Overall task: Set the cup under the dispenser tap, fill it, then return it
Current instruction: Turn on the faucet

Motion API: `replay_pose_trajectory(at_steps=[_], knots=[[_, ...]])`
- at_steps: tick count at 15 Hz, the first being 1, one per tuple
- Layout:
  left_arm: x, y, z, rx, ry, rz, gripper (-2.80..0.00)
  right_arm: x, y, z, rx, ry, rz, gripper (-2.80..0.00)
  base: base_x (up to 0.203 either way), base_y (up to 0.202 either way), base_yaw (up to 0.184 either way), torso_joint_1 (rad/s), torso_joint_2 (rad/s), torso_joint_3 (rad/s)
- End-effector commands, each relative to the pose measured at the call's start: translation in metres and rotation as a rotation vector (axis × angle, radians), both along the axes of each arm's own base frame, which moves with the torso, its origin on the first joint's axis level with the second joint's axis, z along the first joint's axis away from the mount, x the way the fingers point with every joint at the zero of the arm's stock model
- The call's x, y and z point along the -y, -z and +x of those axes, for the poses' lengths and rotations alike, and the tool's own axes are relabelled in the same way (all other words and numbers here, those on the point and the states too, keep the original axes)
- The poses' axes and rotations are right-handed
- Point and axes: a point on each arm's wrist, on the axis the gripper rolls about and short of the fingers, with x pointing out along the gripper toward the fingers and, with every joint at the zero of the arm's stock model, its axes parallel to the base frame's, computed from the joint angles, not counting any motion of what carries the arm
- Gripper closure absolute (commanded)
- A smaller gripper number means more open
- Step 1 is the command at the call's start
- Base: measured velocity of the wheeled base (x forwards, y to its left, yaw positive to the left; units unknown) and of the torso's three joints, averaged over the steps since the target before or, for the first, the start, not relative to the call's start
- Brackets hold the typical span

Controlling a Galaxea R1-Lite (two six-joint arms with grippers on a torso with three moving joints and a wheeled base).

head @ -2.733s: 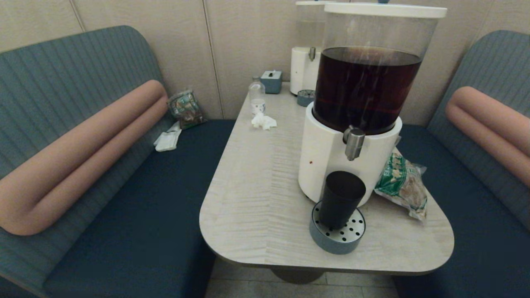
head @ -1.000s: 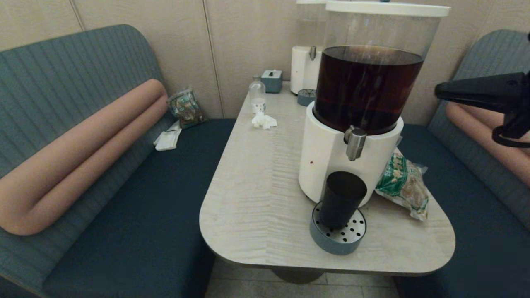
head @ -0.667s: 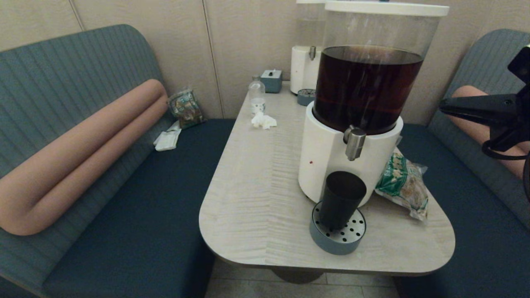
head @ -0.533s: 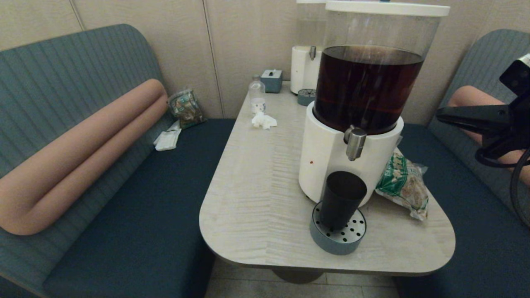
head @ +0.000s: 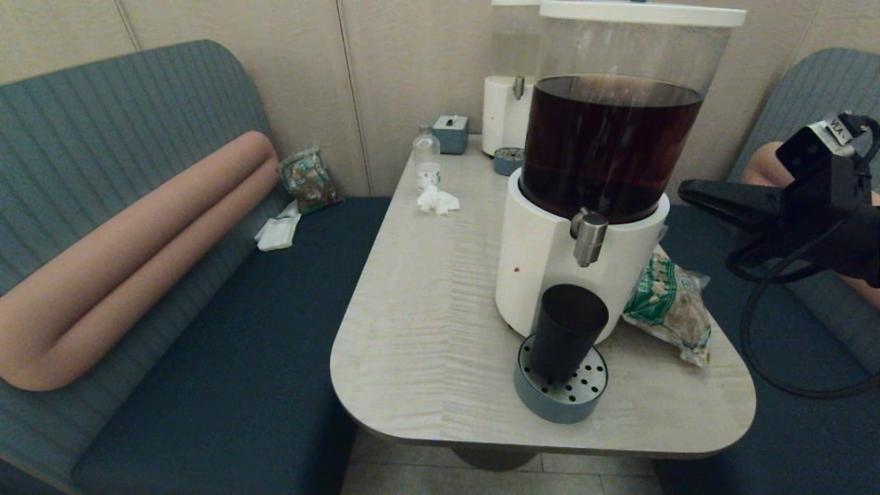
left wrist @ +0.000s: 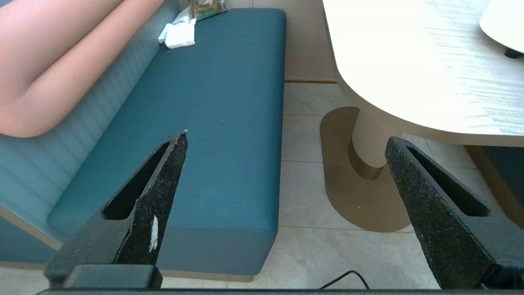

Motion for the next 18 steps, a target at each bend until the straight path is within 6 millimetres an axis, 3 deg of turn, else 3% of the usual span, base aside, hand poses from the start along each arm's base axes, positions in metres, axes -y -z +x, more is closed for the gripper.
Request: replay_pose_trajectory(at_steps=[1,14,18], knots=[[0.0,0.0,0.0,-0.002,-0.001,0.0,-2.8,-0.021,0.017,0.015,-0.01,0.005,0.059,0.0,0.0,0.0,0.0,0.0,0.0,0.0],[0.0,0.0,0.0,-0.002,-0.001,0.0,-2.8,-0.027,0.041,0.039,-0.074,-0.008,0.051,0.0,0.0,0.0,0.0,0.0,0.0,0.0],[0.0,0.0,0.0,-0.002,-0.001,0.0,-2.8,-0.03,0.04,0.041,-0.062,-0.041,0.039,0.0,0.0,0.0,0.0,0.0,0.0,0.0]])
